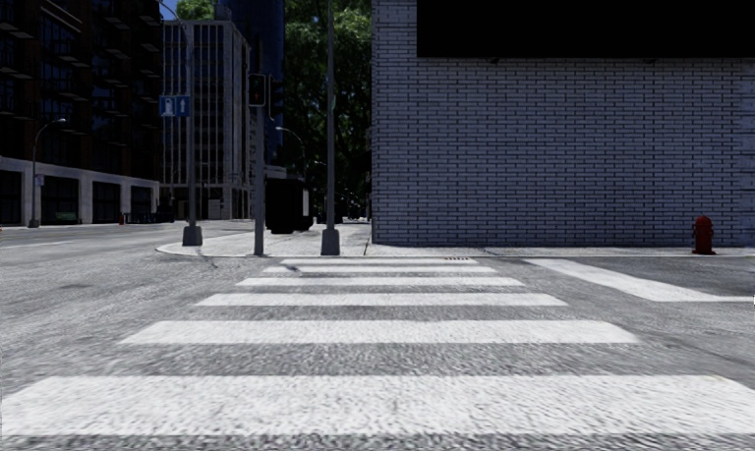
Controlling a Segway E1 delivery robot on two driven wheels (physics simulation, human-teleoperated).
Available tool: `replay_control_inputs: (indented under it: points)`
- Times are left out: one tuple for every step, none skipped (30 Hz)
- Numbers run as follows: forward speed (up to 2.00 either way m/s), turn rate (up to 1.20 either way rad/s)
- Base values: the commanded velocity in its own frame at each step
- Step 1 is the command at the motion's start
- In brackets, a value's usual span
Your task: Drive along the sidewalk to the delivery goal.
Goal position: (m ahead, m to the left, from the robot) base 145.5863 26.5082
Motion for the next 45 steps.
replay_control_inputs:
  points:
    - [2.0,-0.43]
    - [2.0,-0.43]
    - [2.0,-0.36]
    - [2.0,-0.36]
    - [2.0,-0.29]
    - [2.0,-0.25]
    - [2.0,-0.21]
    - [2.0,-0.21]
    - [2.0,-0.2]
    - [2.0,-0.19]
    - [2.0,-0.19]
    - [2.0,-0.11]
    - [2.0,-0.07]
    - [2.0,-0.06]
    - [2.0,-0.08]
    - [2.0,-0.08]
    - [2.0,-0.23]
    - [2.0,-0.37]
    - [2.0,-0.37]
    - [2.0,-0.42]
    - [2.0,-0.42]
    - [2.0,-0.33]
    - [2.0,-0.33]
    - [2.0,-0.15]
    - [2.0,0.0]
    - [2.0,0.0]
    - [2.0,0.0]
    - [2.0,0.0]
    - [2.0,0.0]
    - [2.0,0.0]
    - [2.0,0.0]
    - [2.0,0.0]
    - [2.0,0.0]
    - [2.0,0.0]
    - [2.0,0.0]
    - [2.0,0.0]
    - [2.0,0.0]
    - [2.0,0.0]
    - [2.0,0.0]
    - [2.0,0.0]
    - [2.0,0.0]
    - [2.0,0.0]
    - [2.0,0.0]
    - [2.0,0.0]
    - [2.0,0.0]
